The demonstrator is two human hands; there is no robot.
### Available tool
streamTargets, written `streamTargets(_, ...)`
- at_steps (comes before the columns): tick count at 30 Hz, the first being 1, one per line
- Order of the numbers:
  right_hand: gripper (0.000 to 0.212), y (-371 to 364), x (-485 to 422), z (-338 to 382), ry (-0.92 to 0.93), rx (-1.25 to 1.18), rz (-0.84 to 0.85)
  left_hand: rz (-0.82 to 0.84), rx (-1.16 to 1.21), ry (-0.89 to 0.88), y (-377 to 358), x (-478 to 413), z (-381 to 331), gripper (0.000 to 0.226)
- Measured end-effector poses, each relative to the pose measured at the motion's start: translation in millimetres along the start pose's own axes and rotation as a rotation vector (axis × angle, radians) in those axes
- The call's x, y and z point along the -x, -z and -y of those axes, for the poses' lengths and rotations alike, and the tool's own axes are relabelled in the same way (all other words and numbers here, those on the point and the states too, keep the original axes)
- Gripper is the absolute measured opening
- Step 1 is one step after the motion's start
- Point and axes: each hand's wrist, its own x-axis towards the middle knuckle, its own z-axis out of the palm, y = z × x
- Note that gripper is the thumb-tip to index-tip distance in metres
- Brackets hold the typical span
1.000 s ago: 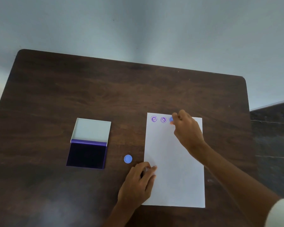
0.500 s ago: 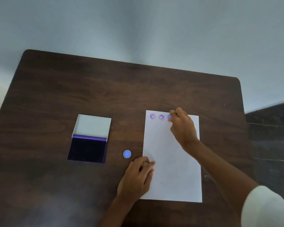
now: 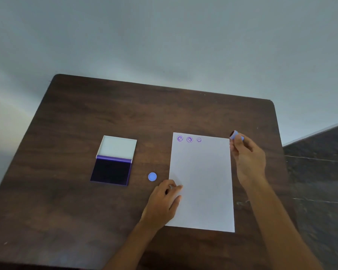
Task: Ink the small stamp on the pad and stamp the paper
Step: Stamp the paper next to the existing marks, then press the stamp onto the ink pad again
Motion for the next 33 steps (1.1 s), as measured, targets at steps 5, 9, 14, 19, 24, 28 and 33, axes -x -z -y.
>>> streamTargets(5,0.016,4,34,-6,-0.287,-0.29,0.123,-0.001,0.026,0.005,20,5,-12,0.029)
streamTargets(9,0.021,-5,68,-12,-0.446,-0.412,0.177,-0.132,0.047,0.115,38,18,-5,0.027)
streamTargets(14,0.027,-21,100,-24,-0.498,-0.382,0.236,-0.321,0.129,0.421,53,14,7,0.026)
streamTargets(19,0.015,-47,123,-33,-0.452,-0.177,0.305,-0.402,0.105,0.494,64,15,19,0.034)
streamTargets(24,0.012,-90,142,-49,-0.122,0.335,0.412,-0.471,0.01,0.633,92,38,58,0.067)
streamTargets(28,0.015,-142,148,-67,0.152,0.551,0.505,-0.358,-0.054,0.718,121,48,95,0.103)
streamTargets(33,0.024,-205,145,-91,0.512,0.908,0.688,-0.187,-0.177,0.609,139,44,127,0.117)
